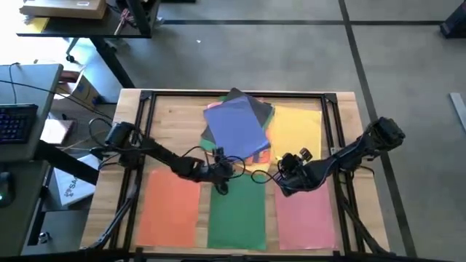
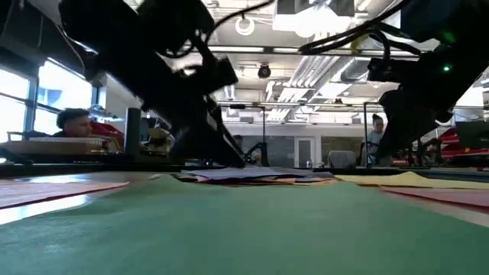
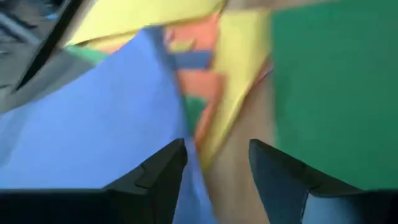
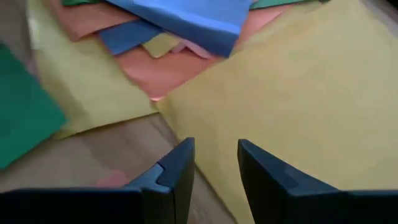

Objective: Organize paper
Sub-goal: Move the blue paper to the upper left of the table

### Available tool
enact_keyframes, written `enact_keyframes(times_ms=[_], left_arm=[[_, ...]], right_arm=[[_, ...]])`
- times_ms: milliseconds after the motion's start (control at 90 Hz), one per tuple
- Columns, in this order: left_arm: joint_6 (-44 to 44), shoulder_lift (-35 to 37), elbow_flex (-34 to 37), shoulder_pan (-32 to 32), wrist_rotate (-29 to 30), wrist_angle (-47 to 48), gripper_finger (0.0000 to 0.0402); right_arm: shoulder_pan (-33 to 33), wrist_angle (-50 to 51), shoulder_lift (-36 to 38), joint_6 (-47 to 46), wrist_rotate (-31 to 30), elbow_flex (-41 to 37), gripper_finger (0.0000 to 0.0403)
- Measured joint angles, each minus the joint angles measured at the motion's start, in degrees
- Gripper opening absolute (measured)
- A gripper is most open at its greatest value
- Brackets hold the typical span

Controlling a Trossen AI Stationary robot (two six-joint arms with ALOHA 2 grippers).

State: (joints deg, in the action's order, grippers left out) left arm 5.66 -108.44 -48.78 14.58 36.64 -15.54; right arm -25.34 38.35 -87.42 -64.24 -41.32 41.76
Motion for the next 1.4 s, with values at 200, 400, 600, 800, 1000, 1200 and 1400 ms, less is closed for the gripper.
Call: enact_keyframes(times_ms=[200,400,600,800,1000,1200,1400], left_arm=[[0.17,-3.44,-2.9,0.12,6.47,5.93,0.0168],[-1.38,-3.69,-5.66,0.51,12.62,12.87,0.0157],[-0.89,-3.76,-9.0,-0.01,12.8,18.5,0.0123],[-1.52,-3.74,-10.23,-1.19,2.47,20.66,0.009],[-3.75,-3.37,-11.32,-1.95,-4.6,20.71,0.0124],[-6.37,-3.67,-11.42,-4.71,-2.86,25.46,0.0156],[-5.63,-4.04,-11.45,-5.3,-0.6,26.8,0.0153]], right_arm=[[0.11,-0.09,0.02,0.12,-0.71,0.0,0.0108],[0.11,-0.26,0.04,0.16,-0.71,0.02,0.0108],[0.11,-0.27,0.04,0.17,-0.72,0.02,0.0108],[0.11,-0.28,0.04,0.16,-0.72,0.04,0.0108],[0.11,-0.3,0.04,0.18,-0.72,0.05,0.0108],[0.11,-0.31,0.04,0.19,-0.74,0.07,0.0108],[0.13,-0.39,0.04,0.01,-0.98,0.07,0.0108]])
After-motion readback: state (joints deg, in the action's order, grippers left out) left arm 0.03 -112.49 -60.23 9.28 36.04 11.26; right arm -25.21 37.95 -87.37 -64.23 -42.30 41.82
